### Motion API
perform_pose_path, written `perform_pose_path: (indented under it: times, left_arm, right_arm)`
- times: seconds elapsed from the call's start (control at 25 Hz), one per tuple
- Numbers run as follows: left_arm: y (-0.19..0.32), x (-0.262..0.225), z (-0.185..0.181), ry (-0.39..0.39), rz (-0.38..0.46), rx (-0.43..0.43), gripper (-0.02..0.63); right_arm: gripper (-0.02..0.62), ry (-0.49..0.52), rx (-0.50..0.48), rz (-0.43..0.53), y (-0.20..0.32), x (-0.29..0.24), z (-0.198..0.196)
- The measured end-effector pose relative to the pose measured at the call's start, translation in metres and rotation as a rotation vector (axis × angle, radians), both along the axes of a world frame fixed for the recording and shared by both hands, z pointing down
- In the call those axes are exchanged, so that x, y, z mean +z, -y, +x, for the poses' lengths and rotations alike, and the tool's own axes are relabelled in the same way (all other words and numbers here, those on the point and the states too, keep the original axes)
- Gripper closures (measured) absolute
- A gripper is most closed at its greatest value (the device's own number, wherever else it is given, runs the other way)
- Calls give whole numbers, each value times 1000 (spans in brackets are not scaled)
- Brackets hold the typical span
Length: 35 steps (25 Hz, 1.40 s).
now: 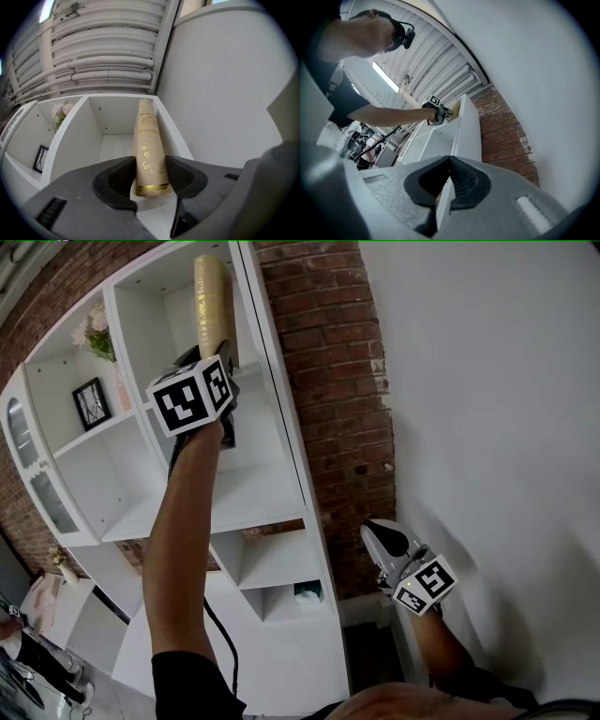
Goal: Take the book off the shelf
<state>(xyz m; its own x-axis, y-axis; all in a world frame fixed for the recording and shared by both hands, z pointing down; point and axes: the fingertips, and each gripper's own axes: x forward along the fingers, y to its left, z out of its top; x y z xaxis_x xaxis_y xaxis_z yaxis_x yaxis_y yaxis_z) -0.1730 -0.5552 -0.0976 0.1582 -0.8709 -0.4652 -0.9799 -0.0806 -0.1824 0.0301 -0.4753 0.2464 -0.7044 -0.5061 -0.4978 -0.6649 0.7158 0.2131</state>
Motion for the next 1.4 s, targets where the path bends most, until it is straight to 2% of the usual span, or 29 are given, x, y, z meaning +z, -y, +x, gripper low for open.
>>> perform_pose_path:
  times: [0.28,0.56,0.84,1.0,1.4]
  left_arm:
    - [-30,-7,-13,-13,113,6,413]
    - [-71,-5,-10,-24,216,72,413]
    - [-133,13,-8,-43,337,160,413]
    - [-170,36,-8,-62,390,213,413]
    - [-226,154,-10,-128,377,317,413]
  right_arm:
    - [594,-16,-13,5,-4,-1,-8]
    - [594,-22,-17,24,-13,-10,-10]
    - [594,-6,-23,67,-35,-24,-11]
    - [593,-8,-18,97,-46,-32,-11]
    - [594,-25,-10,123,-70,-22,-22]
